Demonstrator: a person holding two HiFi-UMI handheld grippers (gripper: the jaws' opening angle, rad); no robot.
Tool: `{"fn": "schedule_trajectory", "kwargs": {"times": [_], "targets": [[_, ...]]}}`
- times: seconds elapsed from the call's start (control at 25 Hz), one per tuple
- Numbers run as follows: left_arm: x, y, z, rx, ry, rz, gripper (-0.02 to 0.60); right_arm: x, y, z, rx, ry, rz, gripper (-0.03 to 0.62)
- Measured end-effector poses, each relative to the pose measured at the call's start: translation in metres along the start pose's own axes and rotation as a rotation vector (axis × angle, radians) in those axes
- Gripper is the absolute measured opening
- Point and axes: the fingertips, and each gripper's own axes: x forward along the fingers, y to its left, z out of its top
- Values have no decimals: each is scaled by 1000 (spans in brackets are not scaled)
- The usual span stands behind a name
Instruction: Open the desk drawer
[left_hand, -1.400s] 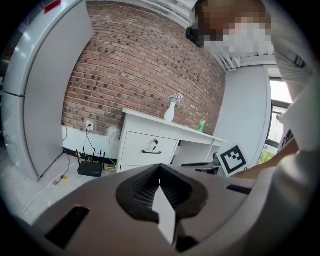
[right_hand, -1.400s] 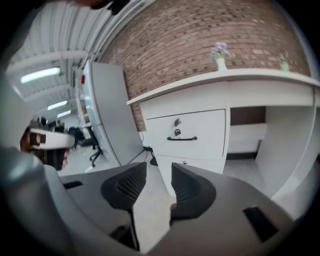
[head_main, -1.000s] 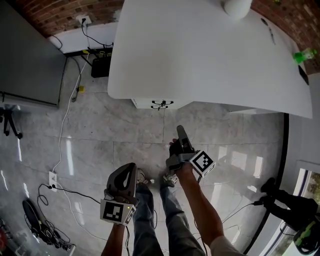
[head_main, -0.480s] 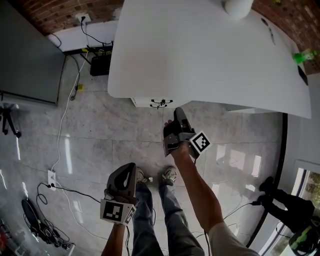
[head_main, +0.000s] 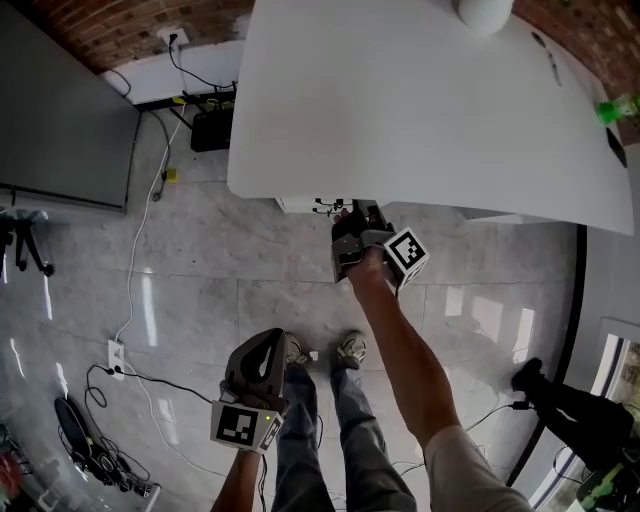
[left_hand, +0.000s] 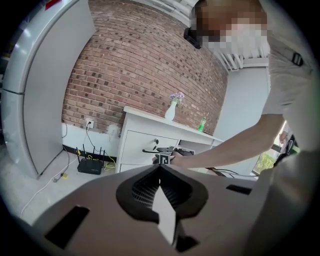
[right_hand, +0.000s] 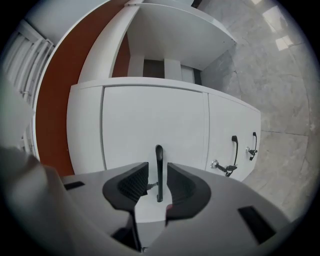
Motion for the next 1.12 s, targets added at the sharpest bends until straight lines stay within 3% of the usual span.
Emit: {"fn": "schedule_trajectory", "kwargs": {"times": [0.16, 1.12], "targets": [[-1, 3, -4, -3, 7, 5, 12, 3, -7, 9, -1, -16, -15, 60], [-4, -3, -7, -6, 13, -3, 12, -3, 0, 4, -12, 0, 18, 35]]}}
